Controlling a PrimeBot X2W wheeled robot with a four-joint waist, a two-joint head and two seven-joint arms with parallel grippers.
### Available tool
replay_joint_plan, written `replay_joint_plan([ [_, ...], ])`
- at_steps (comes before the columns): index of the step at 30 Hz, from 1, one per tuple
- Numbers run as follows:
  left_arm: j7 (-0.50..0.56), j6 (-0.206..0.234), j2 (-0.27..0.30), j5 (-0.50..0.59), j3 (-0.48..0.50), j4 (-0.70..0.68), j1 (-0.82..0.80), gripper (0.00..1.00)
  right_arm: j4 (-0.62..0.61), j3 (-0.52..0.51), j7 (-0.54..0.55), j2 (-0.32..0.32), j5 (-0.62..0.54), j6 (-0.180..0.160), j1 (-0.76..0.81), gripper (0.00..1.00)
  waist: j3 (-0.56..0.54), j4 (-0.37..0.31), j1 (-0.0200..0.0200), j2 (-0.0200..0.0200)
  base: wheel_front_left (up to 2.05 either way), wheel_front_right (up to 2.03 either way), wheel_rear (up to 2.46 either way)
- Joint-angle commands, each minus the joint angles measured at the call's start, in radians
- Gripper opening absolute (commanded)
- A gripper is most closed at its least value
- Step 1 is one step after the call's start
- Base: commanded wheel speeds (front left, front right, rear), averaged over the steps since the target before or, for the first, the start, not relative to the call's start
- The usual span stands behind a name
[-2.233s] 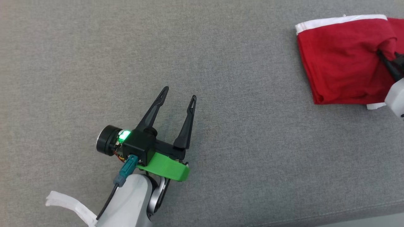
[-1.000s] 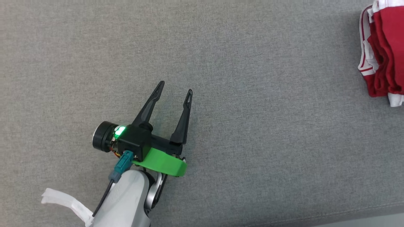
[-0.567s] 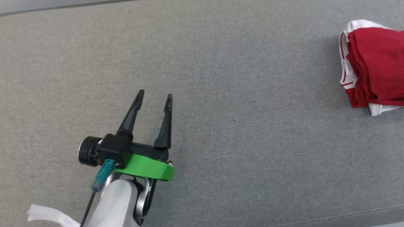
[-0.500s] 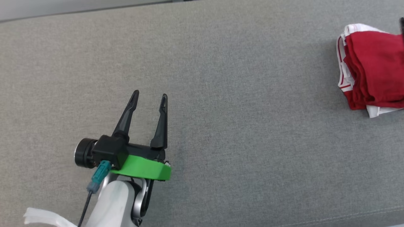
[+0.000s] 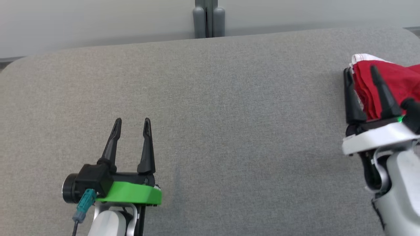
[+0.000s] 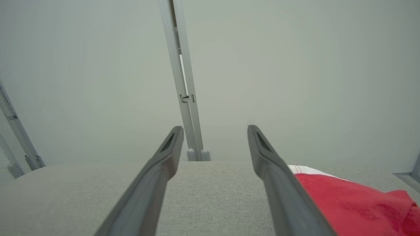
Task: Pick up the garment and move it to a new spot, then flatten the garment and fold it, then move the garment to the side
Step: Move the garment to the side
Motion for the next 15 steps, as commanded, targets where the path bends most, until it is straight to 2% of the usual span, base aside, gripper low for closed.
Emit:
replay_joint_plan([
  [1,-0.002,0.003,0.004,-0.002,0.007,0.000,0.023,1.00,-0.027,-0.008,-0.002,0.036,-0.014,0.000,0.043,1.00,-0.030,0.018,0.0001,0.0000,0.00,0.00,0.00],
  [6,-0.002,0.006,0.004,0.001,0.019,-0.003,0.070,1.00,-0.093,-0.003,-0.002,0.154,-0.091,0.000,0.166,1.00,-0.056,0.022,0.0001,0.0000,0.00,0.00,0.00],
  [10,-0.002,0.003,0.004,0.014,0.018,0.000,0.095,1.00,-0.104,0.004,-0.002,0.196,-0.147,0.000,0.216,1.00,-0.070,0.021,0.0001,0.0000,0.00,0.00,0.00],
  [15,-0.002,0.007,0.004,0.022,0.014,-0.001,0.108,1.00,-0.131,-0.045,-0.002,0.235,-0.184,0.000,0.255,1.00,-0.075,0.023,0.0001,0.0000,0.00,0.00,0.00],
])
